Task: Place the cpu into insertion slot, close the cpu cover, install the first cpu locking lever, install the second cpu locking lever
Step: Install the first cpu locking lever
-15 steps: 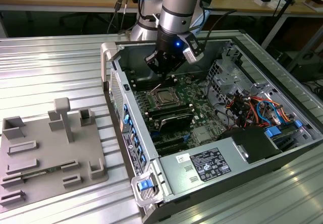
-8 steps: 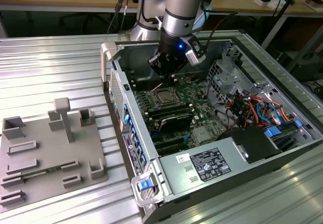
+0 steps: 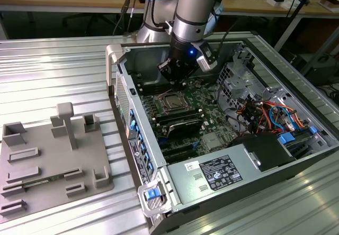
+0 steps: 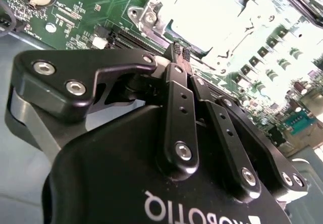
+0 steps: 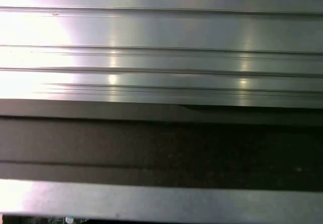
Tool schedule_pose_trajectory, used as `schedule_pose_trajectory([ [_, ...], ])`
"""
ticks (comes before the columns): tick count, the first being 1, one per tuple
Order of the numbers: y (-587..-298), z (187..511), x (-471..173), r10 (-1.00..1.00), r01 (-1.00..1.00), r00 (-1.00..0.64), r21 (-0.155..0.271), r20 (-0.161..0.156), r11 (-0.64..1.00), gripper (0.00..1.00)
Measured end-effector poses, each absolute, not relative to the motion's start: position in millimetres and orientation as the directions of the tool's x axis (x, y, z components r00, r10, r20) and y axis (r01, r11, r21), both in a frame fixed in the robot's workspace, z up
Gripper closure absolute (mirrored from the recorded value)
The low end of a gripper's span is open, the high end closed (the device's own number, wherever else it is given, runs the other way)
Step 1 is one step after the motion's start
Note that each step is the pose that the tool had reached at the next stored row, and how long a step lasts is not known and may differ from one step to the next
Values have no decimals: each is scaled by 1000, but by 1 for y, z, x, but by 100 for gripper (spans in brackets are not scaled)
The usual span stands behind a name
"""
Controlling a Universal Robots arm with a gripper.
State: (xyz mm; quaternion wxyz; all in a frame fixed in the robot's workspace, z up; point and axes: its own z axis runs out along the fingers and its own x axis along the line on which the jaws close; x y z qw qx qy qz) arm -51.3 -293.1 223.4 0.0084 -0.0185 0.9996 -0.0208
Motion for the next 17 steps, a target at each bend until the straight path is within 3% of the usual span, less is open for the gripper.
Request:
schedule_pose_trajectory([
  [17,-291,213,-45,-37,-37,-999,-42,-12,998,89],
])
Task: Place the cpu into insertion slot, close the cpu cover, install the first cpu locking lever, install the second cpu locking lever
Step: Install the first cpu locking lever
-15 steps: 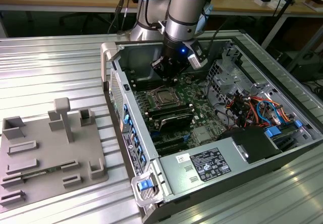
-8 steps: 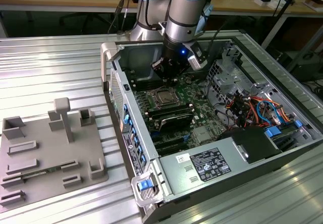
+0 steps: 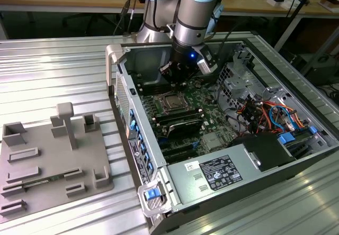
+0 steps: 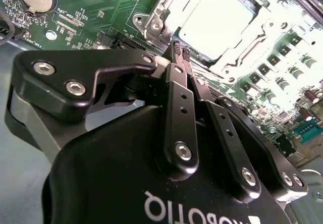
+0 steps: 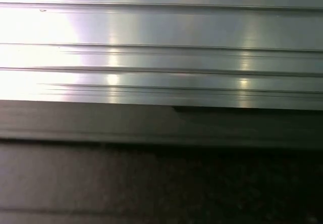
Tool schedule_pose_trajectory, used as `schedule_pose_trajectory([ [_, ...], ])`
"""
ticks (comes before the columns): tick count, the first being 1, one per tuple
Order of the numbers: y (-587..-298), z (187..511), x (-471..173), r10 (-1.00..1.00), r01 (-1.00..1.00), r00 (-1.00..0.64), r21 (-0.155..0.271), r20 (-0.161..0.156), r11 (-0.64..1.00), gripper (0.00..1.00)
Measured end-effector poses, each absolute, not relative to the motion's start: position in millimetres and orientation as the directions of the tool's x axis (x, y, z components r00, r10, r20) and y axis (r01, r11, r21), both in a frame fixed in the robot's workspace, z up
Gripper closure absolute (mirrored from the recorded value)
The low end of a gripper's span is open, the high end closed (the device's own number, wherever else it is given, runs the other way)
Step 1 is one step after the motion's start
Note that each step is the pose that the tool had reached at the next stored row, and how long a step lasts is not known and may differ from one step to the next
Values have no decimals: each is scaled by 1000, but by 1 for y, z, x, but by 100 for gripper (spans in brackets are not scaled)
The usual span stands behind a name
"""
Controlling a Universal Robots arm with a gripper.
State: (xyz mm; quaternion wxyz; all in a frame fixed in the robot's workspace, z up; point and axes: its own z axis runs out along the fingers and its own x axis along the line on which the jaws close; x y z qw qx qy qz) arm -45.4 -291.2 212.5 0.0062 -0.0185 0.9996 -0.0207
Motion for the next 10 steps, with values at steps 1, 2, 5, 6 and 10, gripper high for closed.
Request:
schedule_pose_trajectory([
  [1,-290,212,-45,-37,-37,-999,-42,-11,998,89],
  [2,-290,212,-45,-37,-37,-999,-41,-11,998,89],
  [5,-290,212,-45,-37,-37,-999,-42,-11,998,89],
  [6,-290,212,-45,-37,-37,-999,-42,-11,998,89],
  [10,-290,211,-45,-37,-37,-999,-41,-11,998,89],
])
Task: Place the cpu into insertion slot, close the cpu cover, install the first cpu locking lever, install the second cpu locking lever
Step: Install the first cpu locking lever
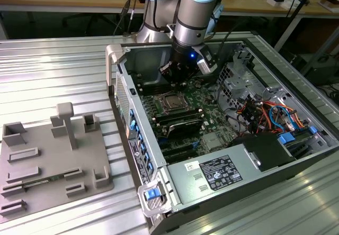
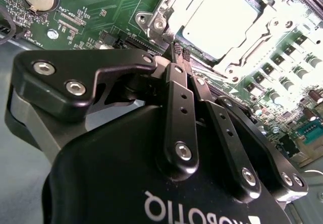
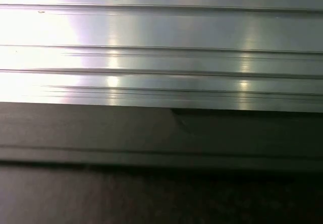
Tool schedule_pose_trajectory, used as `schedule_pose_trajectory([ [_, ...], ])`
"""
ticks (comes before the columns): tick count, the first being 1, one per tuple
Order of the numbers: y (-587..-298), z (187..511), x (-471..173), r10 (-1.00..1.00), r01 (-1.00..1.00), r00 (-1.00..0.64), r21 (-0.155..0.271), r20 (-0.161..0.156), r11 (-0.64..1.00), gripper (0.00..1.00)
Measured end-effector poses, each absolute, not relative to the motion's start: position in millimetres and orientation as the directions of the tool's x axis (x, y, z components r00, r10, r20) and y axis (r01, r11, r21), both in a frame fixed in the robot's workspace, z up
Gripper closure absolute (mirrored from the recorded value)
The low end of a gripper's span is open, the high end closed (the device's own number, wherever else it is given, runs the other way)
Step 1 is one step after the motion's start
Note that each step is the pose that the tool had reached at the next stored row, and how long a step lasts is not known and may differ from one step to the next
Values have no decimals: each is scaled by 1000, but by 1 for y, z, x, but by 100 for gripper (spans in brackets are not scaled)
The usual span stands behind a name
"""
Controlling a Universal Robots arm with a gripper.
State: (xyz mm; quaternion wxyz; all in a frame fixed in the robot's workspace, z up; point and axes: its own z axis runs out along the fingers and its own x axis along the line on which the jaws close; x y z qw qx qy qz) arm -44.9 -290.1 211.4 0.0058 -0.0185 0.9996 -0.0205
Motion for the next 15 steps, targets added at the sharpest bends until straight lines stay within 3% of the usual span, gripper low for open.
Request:
schedule_pose_trajectory([
  [15,-290,206,-45,-37,-37,-999,-41,-8,998,89],
])
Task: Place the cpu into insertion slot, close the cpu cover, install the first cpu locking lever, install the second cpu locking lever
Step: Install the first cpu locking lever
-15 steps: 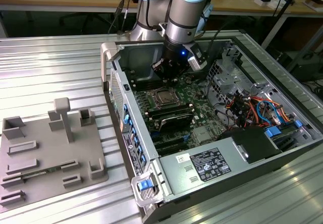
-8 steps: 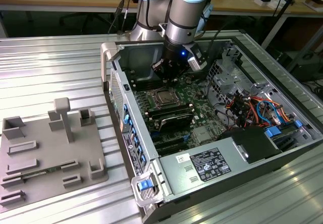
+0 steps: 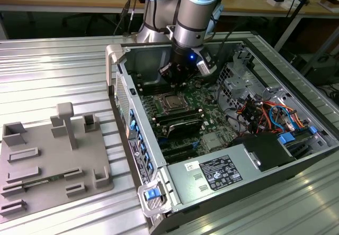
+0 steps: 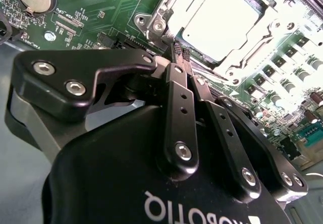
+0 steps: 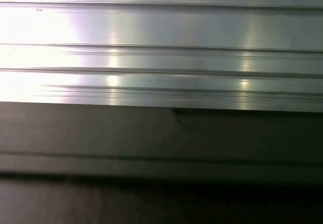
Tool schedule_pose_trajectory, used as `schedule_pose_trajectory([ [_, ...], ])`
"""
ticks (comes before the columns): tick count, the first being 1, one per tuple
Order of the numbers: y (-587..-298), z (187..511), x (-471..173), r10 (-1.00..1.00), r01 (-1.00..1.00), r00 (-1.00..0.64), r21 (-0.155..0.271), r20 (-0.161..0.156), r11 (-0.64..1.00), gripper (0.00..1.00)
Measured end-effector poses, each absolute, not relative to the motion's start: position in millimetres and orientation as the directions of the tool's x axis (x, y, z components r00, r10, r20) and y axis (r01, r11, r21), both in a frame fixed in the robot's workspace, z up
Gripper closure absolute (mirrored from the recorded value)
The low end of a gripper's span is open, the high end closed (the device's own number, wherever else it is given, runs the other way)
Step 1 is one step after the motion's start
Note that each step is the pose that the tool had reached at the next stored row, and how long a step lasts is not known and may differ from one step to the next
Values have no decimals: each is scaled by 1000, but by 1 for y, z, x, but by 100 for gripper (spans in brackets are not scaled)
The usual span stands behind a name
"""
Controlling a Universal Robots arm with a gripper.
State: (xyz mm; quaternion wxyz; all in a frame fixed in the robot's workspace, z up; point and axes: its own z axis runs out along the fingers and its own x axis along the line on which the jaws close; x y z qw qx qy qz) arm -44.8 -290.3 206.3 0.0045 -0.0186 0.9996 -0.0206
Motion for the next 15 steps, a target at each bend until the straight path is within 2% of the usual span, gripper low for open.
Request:
schedule_pose_trajectory([
  [15,-290,207,-44,-37,-37,-999,-41,-7,998,89],
])
